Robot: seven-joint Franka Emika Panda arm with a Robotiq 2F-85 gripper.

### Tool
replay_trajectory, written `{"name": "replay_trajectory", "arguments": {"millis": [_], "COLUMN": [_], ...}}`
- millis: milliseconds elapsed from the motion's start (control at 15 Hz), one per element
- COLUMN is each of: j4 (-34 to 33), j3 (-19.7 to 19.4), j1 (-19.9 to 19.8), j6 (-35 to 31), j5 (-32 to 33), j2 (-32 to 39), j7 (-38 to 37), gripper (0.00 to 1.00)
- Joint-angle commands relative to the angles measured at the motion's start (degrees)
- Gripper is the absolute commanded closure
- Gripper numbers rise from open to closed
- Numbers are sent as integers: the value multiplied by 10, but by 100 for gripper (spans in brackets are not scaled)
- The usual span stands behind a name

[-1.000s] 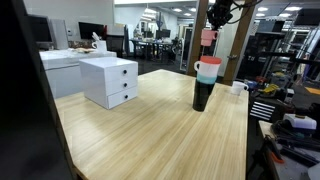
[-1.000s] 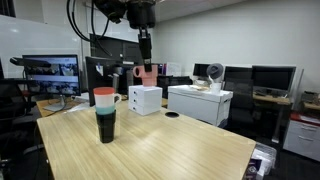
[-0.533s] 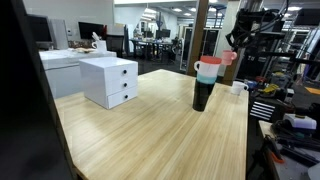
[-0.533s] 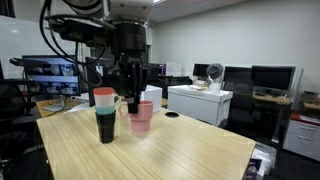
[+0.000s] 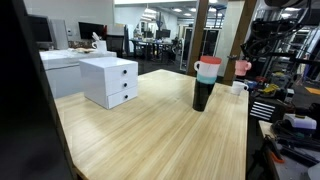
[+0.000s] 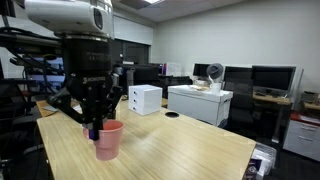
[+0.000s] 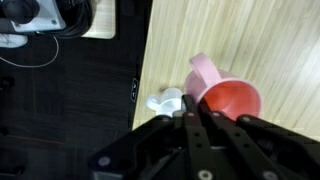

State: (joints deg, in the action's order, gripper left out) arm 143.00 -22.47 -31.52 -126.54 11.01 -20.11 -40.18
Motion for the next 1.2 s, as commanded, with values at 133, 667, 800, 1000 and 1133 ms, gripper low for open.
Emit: {"name": "replay_trajectory", "arguments": {"millis": [133,667,800,1000,1133], "j4": [-12,-62,-86,-124,-136], "j3": [-21,-71,-80,-88,-89], "j1": [-3,2,2,7,8], "j6": [7,5,-1,-5,-7], "j5": [-5,1,0,-18,-26], "j2": [-9,71,101,157,182], "j7": [193,416,438,467,483], "gripper": [95,95,95,95,95]}}
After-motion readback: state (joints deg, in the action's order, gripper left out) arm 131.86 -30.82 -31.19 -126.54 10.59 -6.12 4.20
